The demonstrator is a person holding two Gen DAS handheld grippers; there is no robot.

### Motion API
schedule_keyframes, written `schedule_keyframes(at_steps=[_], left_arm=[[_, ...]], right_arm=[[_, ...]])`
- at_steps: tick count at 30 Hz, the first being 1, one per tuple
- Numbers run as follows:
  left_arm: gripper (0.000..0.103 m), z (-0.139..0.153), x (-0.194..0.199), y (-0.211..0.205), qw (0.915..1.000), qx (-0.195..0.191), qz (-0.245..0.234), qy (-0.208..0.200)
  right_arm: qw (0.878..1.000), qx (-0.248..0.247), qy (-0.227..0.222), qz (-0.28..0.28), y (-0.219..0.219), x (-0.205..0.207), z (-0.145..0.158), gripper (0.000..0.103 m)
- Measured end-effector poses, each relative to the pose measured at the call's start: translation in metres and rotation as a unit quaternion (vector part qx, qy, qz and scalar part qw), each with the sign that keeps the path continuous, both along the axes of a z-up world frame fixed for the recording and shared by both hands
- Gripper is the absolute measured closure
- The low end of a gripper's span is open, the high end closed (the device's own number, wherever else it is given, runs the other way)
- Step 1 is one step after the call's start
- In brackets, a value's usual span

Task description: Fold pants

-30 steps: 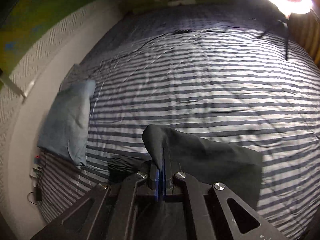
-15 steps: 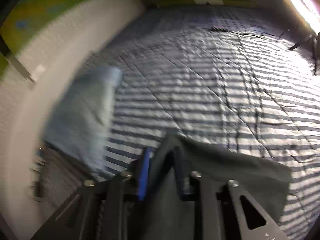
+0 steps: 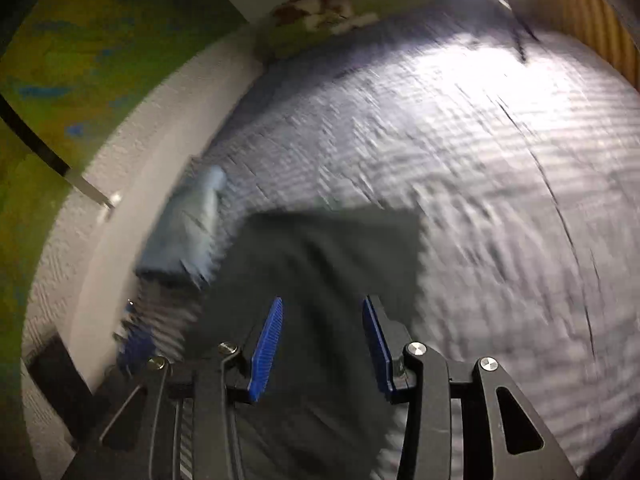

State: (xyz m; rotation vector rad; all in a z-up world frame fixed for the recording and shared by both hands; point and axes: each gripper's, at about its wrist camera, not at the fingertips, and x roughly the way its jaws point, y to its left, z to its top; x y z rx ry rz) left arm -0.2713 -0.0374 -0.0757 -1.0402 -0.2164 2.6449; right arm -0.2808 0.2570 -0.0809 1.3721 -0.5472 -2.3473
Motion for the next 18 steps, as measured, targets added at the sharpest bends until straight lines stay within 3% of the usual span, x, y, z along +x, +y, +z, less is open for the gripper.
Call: schedule_keyframes(at_steps=[4,8,11,15,18], left_arm=[[0.039,-0.014,-0.04,0.021,0.9985,-0.036,-0.02,-0.036],[0.039,-0.05,-0.067,0.022,0.9917,-0.104,0.009,-0.075],[0.037,-0.069,-0.074,0.008,0.9894,-0.102,0.034,-0.097],[0.037,-0.064,-0.075,0.0,0.9843,-0.137,0.065,-0.091],[0.038,-0.046,-0.069,-0.003,0.9791,-0.166,0.08,-0.086]], right_arm=[[1.0,0.024,-0.007,0.017,-0.008,0.036,-0.033,0.07],[0.996,0.067,-0.004,0.065,-0.036,0.059,-0.057,0.072],[0.992,0.096,-0.012,0.085,-0.045,0.068,-0.077,0.072],[0.989,0.105,-0.009,0.107,-0.043,0.072,-0.075,0.072],[0.993,0.088,0.002,0.079,-0.026,0.067,-0.064,0.072]])
